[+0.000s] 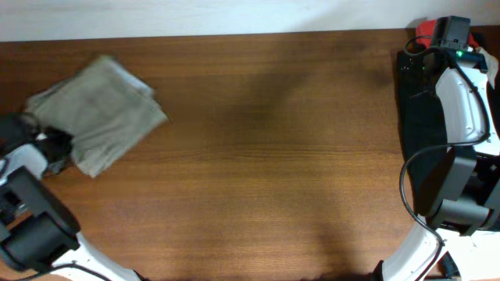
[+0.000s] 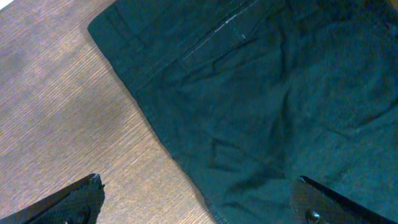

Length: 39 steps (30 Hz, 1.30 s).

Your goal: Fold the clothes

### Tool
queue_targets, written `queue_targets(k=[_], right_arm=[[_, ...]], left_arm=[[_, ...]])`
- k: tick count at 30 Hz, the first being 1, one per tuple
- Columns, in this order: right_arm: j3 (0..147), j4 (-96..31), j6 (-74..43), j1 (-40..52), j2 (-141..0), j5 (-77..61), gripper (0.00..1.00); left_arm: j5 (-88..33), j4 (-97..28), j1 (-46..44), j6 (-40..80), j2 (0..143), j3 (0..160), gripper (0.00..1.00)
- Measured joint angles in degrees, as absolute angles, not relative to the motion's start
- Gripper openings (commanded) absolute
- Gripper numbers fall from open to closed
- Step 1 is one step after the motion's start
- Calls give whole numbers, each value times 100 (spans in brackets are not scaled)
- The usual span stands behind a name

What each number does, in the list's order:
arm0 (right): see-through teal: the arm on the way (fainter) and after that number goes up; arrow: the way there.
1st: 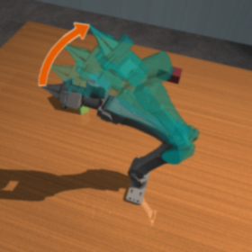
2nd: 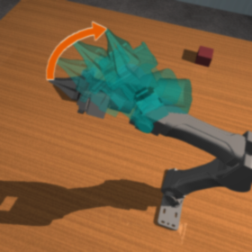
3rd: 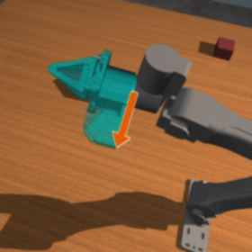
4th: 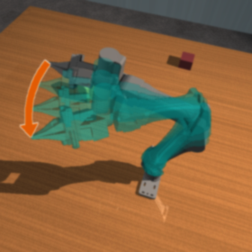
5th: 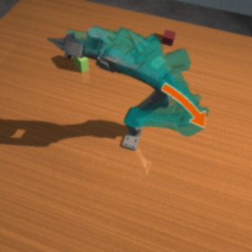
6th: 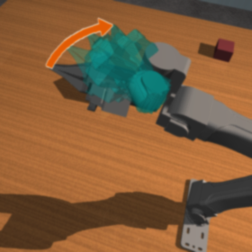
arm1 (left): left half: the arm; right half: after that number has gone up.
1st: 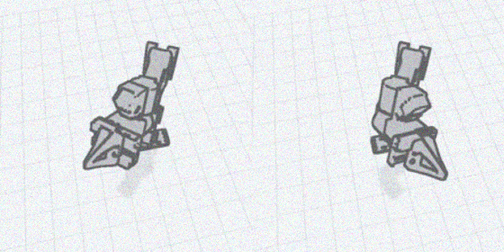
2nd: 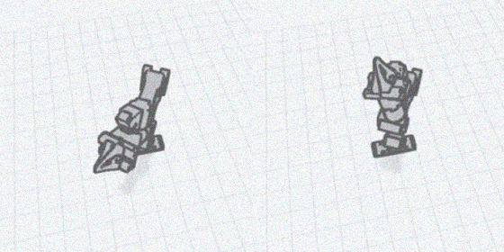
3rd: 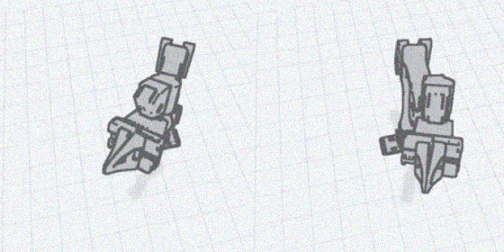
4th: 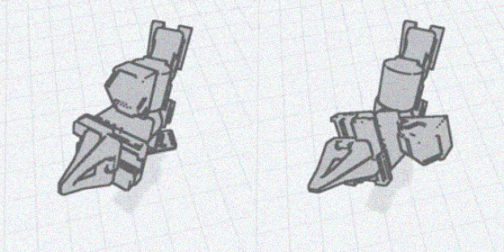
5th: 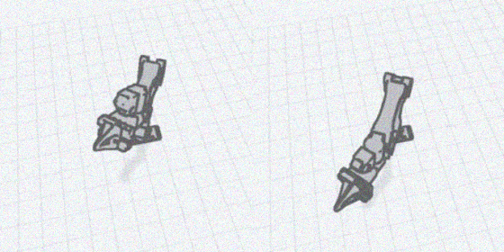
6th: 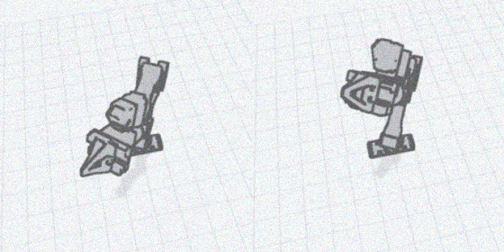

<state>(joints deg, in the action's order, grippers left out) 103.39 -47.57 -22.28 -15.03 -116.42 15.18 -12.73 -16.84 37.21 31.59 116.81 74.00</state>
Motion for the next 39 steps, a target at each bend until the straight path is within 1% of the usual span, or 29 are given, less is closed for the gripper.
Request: queue_targets(k=[2, 4, 6, 7, 8, 10, 11, 14, 15, 17, 18, 19, 21, 24, 25, 27, 29, 35, 39], right_arm=[[10339, -4759, -2231, -1503, -11640, 1518, 99], [10339, -4759, -2228, -1503, -11640, 1518, 99], [10339, -4759, -2228, -1503, -11640, 1518, 99], [10339, -4759, -2228, -1503, -11640, 1518, 99], [10339, -4764, -2231, -1503, -11642, 1518, 99], [10339, -4764, -2231, -1503, -11640, 1518, 99], [10339, -4757, -2228, -1503, -11640, 1518, 99], [10339, -4759, -2228, -1503, -11640, 1518, 99], [10339, -4757, -2226, -1503, -11640, 1518, 99], [10339, -4762, -2231, -1503, -11640, 1518, 99], [10339, -4759, -2228, -1503, -11642, 1518, 99], [10339, -4759, -2228, -1503, -11640, 1518, 99], [10339, -4759, -2231, -1503, -11640, 1518, 99], [10339, -4757, -2228, -1503, -11640, 1518, 99], [10339, -4759, -2231, -1503, -11640, 1518, 99], [10339, -4759, -2226, -1503, -11640, 1518, 99], [10339, -4759, -2228, -1503, -11640, 1518, 99], [10339, -4759, -2228, -1503, -11640, 1518, 99], [10339, -4759, -2228, -1503, -11640, 1518, 99]], left_arm=[[-1212, -1457, 4405, 3745, 11692, 7402, 2], [-1081, -1527, 4958, 4108, 11692, 7402, 1], [-1024, -1544, 4803, 4209, 11692, 7402, 1], [-1017, -1452, 4517, 4235, 11692, 7402, 1], [-1028, -1181, 4158, 4237, 11719, 7400, 1], [-1048, -495, 3795, 4095, 12053, 7426, 1], [-1160, -355, 3726, 3988, 12261, 7472, 1], [-1481, -893, 3826, 3223, 12497, 7950, 1], [-1546, -1461, 3944, 3030, 12508, 8147, 1], [-1717, -2073, 4289, 2871, 12505, 8311, 1], [-1828, -2320, 4681, 2672, 12505, 8377, 1], [-1879, -2359, 4969, 2523, 12505, 8381, 1], [-1920, -2359, 5068, 2447, 12505, 8381, 1], [-1651, -2176, 4744, 2589, 12508, 8390, 1], [-1601, -1962, 4241, 2689, 12549, 8390, 1], [-1509, -1363, 3758, 2864, 12658, 8368, 1], [-1474, -843, 3551, 2982, 12792, 8370, 1], [-1426, 235, 3354, 3009, 13045, 8366, 1], [-1186, 445, 3114, 3024, 13082, 8361, 1]])
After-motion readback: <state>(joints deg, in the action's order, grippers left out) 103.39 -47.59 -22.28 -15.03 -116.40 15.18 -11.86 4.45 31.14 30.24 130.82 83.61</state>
